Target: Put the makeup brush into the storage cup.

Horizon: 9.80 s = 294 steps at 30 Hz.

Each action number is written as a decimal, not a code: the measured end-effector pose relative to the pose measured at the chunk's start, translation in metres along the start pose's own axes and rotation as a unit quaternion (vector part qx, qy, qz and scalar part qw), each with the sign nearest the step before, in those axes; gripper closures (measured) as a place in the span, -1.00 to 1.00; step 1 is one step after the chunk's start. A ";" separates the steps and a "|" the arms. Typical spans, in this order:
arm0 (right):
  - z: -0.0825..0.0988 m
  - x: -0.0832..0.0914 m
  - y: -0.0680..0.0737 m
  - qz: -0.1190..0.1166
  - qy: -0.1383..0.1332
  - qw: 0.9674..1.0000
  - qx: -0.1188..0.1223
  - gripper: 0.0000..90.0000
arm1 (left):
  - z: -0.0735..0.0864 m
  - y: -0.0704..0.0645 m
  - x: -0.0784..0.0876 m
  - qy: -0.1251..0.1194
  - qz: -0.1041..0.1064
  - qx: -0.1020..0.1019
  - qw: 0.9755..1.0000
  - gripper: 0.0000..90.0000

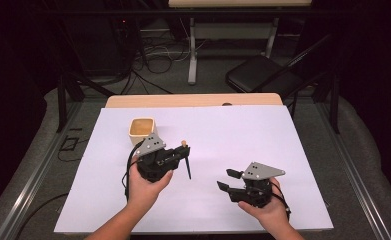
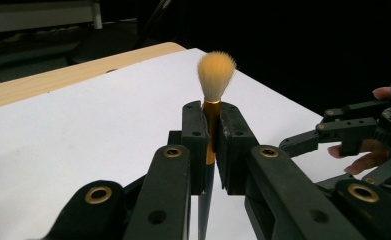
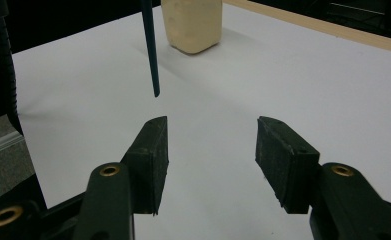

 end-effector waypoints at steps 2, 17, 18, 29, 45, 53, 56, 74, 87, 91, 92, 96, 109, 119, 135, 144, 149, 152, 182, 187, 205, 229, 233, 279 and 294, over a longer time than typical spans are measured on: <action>0.001 0.000 -0.001 0.001 -0.001 1.000 -0.001 0.03 | 0.000 0.001 0.000 0.000 -0.003 0.000 1.000 0.86; 0.005 -0.001 -0.003 0.011 -0.003 1.000 -0.003 0.00 | -0.007 0.012 0.003 0.007 -0.029 -0.012 0.999 0.86; 0.005 -0.001 -0.004 0.011 -0.003 1.000 -0.003 0.00 | -0.007 0.013 0.004 0.005 -0.032 -0.011 0.999 0.86; 0.010 0.001 -0.008 0.017 -0.010 1.000 0.000 0.05 | -0.013 0.025 0.009 0.002 -0.052 -0.011 0.999 0.86; 0.011 0.003 -0.013 0.023 -0.028 0.999 -0.020 -0.14 | -0.024 0.038 0.020 -0.009 -0.074 -0.009 0.997 0.86; 0.012 0.003 -0.017 0.040 -0.030 0.999 -0.015 -0.19 | -0.028 0.044 0.023 -0.013 -0.084 -0.005 0.996 0.86; 0.012 0.003 -0.019 0.041 -0.029 0.999 -0.015 -0.19 | -0.029 0.047 0.025 -0.014 -0.088 -0.003 0.996 0.86; 0.014 0.002 -0.019 0.040 -0.024 0.999 -0.016 -0.20 | -0.040 0.065 0.034 -0.023 -0.121 0.000 0.992 0.86; 0.014 0.001 -0.018 0.040 -0.025 0.999 -0.017 -0.20 | -0.047 0.072 0.039 -0.031 -0.136 -0.002 0.990 0.86; 0.015 0.001 -0.018 0.040 -0.025 0.999 -0.015 -0.20 | -0.049 0.076 0.041 -0.032 -0.143 -0.003 0.989 0.86; 0.015 0.001 -0.018 0.039 -0.024 0.999 -0.015 -0.20 | -0.050 0.076 0.041 -0.032 -0.145 -0.003 0.989 0.86; 0.015 0.001 -0.018 0.039 -0.024 0.999 -0.016 -0.20 | -0.051 0.080 0.043 -0.036 -0.151 -0.002 0.988 0.86; 0.017 0.000 -0.017 0.036 -0.022 0.999 -0.016 -0.20 | -0.058 0.093 0.051 -0.042 -0.177 0.001 0.983 0.86; 0.017 0.000 -0.016 0.035 -0.019 0.999 -0.016 -0.20 | -0.060 0.107 0.058 -0.048 -0.199 0.009 0.979 0.86; 0.018 -0.001 -0.016 0.033 -0.020 0.999 -0.017 -0.20 | -0.060 0.125 0.059 -0.055 -0.226 0.017 0.972 0.86; 0.018 -0.001 -0.016 0.032 -0.020 0.999 -0.017 -0.20 | -0.058 0.134 0.055 -0.055 -0.237 0.026 0.970 0.86; 0.018 -0.002 -0.016 0.032 -0.019 0.999 -0.017 -0.20 | -0.058 0.139 0.053 -0.057 -0.243 0.033 0.968 0.86; 0.018 -0.001 -0.016 0.031 -0.020 0.999 -0.017 -0.20 | -0.057 0.141 0.052 -0.055 -0.246 0.035 0.967 0.86; 0.020 -0.002 -0.016 0.029 -0.017 0.999 -0.015 -0.20 | -0.044 0.155 0.043 -0.044 -0.259 0.047 0.964 0.86; 0.020 -0.003 -0.016 0.028 -0.016 0.999 -0.016 -0.20 | -0.039 0.157 0.042 -0.038 -0.260 0.049 0.964 0.86; 0.020 -0.002 -0.016 0.029 -0.017 0.999 -0.016 -0.20 | -0.024 0.163 0.038 -0.027 -0.262 0.060 0.963 0.86; 0.022 -0.001 -0.017 0.028 -0.018 0.999 -0.015 -0.20 | -0.008 0.166 0.032 -0.009 -0.260 0.068 0.963 0.86; 0.022 -0.001 -0.016 0.028 -0.016 0.999 -0.015 -0.19 | -0.006 0.167 0.033 -0.010 -0.262 0.069 0.963 0.86; 0.025 -0.002 -0.016 0.029 -0.011 0.999 -0.016 -0.20 | 0.024 0.172 0.027 0.017 -0.257 0.085 0.962 0.79; 0.025 -0.002 -0.016 0.029 -0.012 0.999 -0.014 -0.20 | 0.026 0.170 0.028 -0.004 -0.265 0.055 0.963 0.02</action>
Point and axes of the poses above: each handheld gripper's, and its own axes: x roughly backward along the jaws, z roughly out of its underside, y roughly to its left, the point moved 5 cm from there along -x, roughly forward along the jaws, and after that the axes turned 10 degrees about z, right-handed, at the moved point
